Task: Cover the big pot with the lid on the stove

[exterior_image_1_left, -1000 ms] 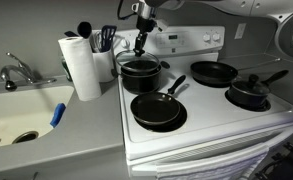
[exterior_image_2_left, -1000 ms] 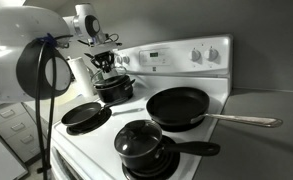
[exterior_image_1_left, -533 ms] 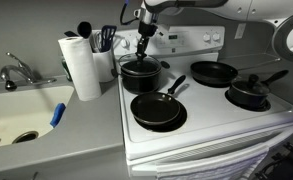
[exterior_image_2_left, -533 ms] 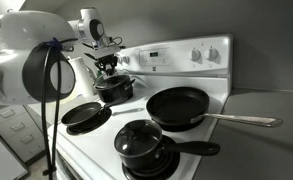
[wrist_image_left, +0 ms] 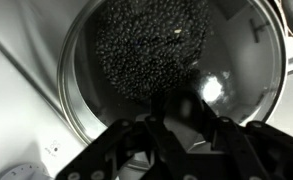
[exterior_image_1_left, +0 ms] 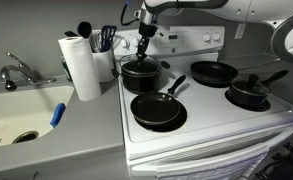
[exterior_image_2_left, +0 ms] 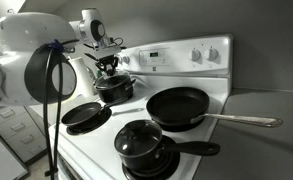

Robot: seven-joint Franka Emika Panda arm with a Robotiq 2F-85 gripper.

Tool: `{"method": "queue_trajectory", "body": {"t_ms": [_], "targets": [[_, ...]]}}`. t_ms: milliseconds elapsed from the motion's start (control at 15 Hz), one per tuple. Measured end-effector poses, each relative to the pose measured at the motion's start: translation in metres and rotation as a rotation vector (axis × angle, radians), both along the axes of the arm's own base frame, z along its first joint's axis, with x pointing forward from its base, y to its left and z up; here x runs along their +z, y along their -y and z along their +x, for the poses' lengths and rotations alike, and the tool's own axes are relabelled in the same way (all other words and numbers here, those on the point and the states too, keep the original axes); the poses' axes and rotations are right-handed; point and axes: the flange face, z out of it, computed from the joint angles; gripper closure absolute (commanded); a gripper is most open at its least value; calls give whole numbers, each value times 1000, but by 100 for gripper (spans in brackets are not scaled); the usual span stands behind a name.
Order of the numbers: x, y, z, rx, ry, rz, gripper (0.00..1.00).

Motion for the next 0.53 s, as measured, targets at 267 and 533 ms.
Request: {"method": "queue_trajectory", "body": {"t_ms": [267,533], "targets": [[-1,0,-1,2,-11,-4,86],[-3,-1,-3,4,-26,-9,86]]}}
